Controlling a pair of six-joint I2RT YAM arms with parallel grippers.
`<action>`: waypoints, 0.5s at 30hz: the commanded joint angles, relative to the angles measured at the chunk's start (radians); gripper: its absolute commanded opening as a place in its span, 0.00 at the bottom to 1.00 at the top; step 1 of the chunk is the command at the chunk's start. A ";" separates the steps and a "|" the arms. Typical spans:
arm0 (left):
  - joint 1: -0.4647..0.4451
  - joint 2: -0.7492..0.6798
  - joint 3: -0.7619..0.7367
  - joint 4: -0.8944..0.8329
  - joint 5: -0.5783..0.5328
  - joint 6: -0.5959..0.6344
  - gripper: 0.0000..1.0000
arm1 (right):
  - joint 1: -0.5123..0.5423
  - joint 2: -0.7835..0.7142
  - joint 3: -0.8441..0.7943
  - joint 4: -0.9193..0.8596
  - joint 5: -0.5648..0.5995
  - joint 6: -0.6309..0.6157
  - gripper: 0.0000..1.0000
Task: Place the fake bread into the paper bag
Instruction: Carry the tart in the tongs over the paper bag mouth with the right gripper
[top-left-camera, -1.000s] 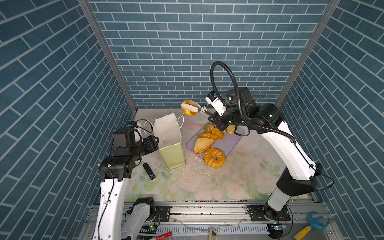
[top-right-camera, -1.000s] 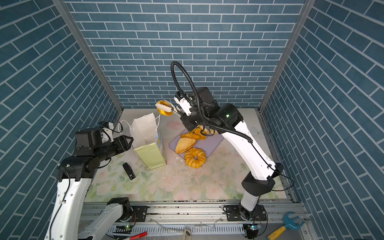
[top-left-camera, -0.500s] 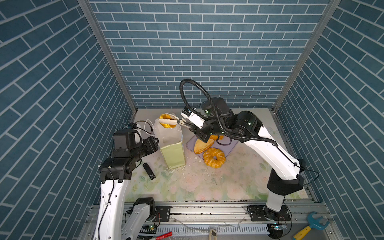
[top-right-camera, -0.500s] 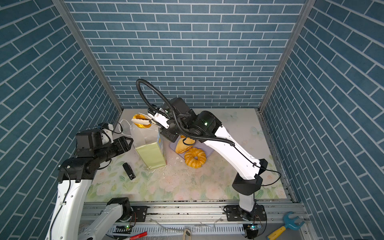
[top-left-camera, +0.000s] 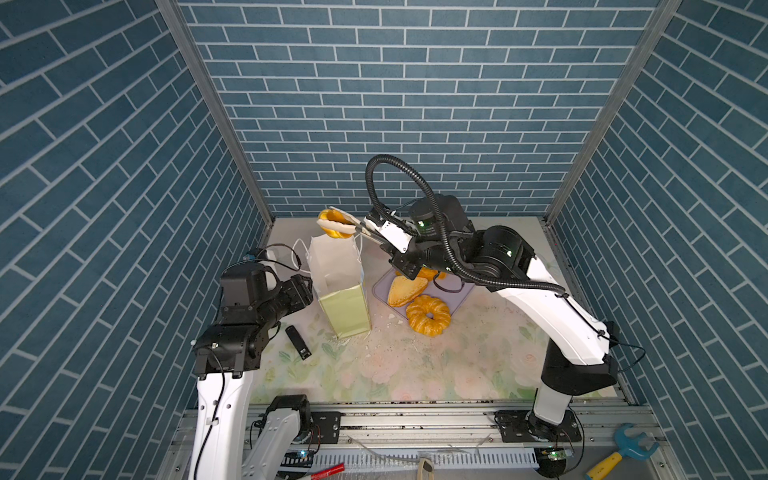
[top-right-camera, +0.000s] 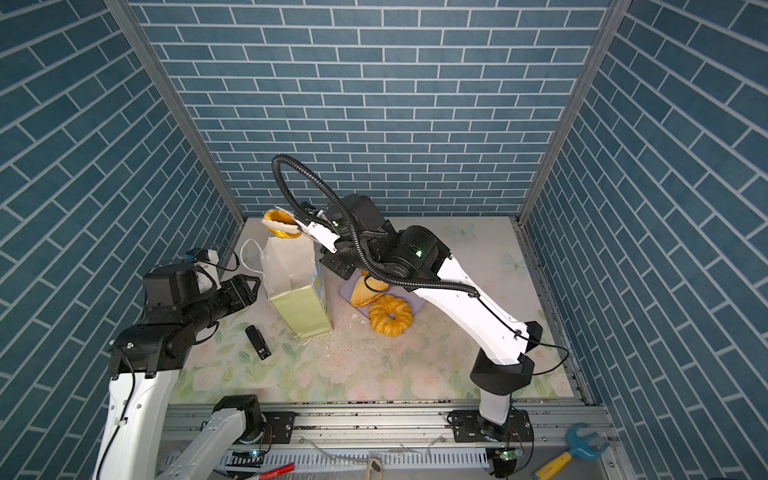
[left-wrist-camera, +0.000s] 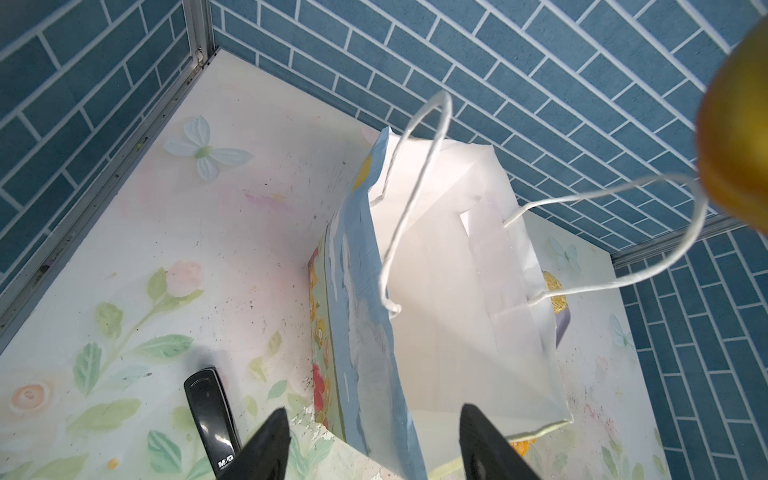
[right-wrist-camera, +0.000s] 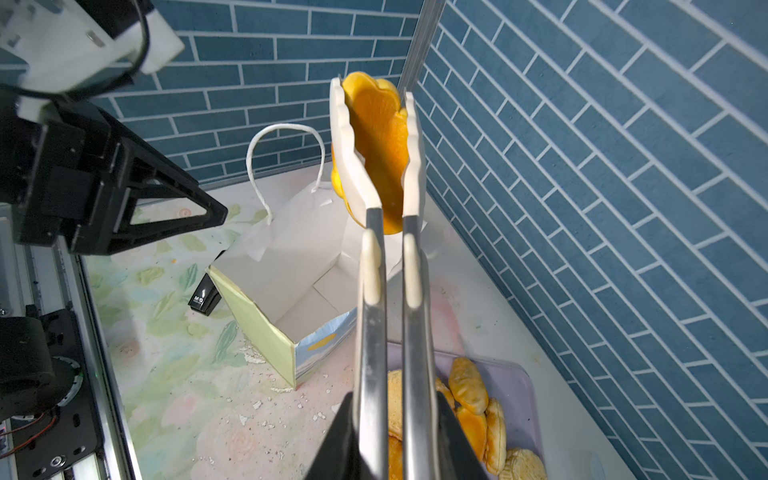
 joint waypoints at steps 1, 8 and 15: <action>0.002 -0.014 0.023 -0.015 -0.036 0.001 0.66 | 0.028 -0.045 0.008 0.077 0.071 -0.075 0.24; 0.002 -0.036 0.036 -0.023 -0.075 0.000 0.67 | 0.034 0.002 0.022 0.019 0.000 -0.072 0.25; 0.002 -0.039 0.041 -0.028 -0.079 0.007 0.67 | 0.028 0.087 0.041 -0.035 0.007 -0.039 0.25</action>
